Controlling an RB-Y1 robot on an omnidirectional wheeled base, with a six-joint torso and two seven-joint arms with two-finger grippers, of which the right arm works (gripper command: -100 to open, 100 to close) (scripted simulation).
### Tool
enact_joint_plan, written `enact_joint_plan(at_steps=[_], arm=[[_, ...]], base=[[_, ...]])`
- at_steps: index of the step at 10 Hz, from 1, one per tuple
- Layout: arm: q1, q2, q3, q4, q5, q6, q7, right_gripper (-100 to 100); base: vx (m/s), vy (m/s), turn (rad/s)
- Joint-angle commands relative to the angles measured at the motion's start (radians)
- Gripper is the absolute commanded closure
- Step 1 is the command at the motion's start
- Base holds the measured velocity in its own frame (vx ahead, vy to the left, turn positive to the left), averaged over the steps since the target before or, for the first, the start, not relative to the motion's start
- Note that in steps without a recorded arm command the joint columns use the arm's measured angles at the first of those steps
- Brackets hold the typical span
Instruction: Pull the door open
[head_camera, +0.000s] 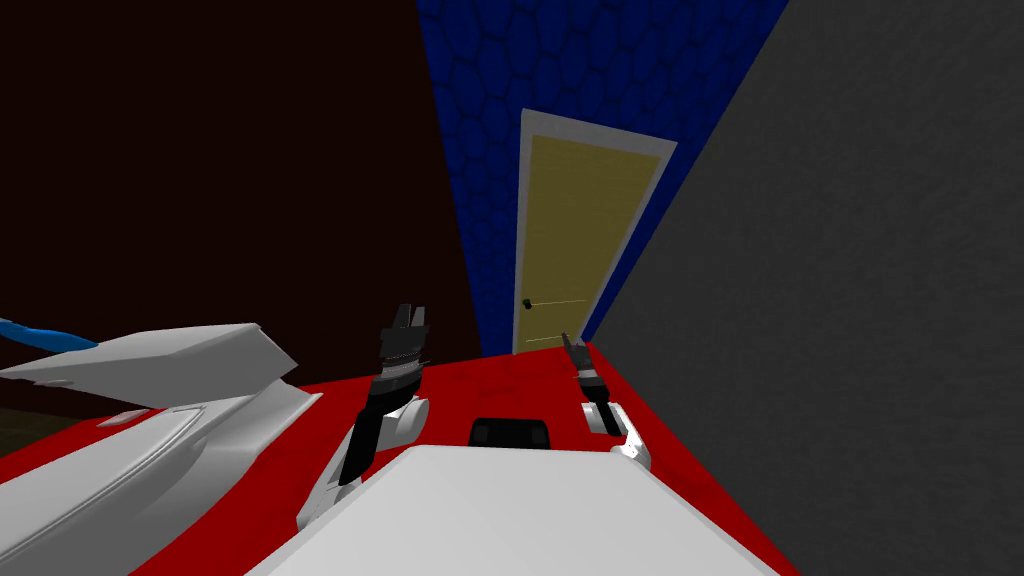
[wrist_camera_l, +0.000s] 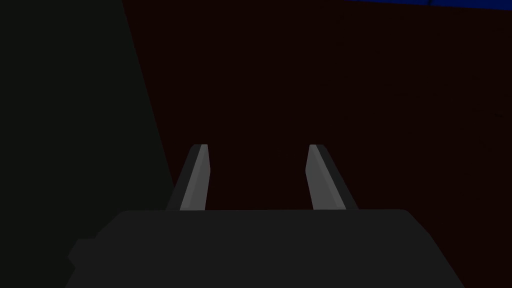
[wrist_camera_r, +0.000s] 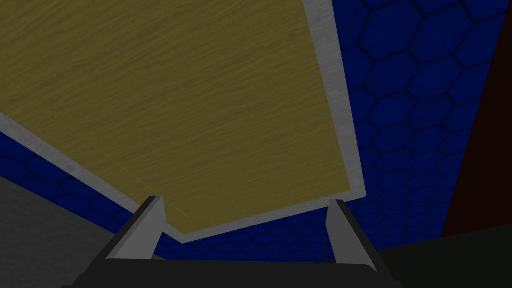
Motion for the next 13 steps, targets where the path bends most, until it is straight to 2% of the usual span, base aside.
enact_joint_plan(at_steps=[1, 13], arm=[[-0.013, 0.001, -0.010, 0.040, 0.019, -0.008, 0.029, -100], [-0.091, 0.005, -0.077, 0.288, 0.143, -0.053, 0.204, -100]], base=[[0.088, 0.044, 0.013], [0.102, 0.031, 0.011]])
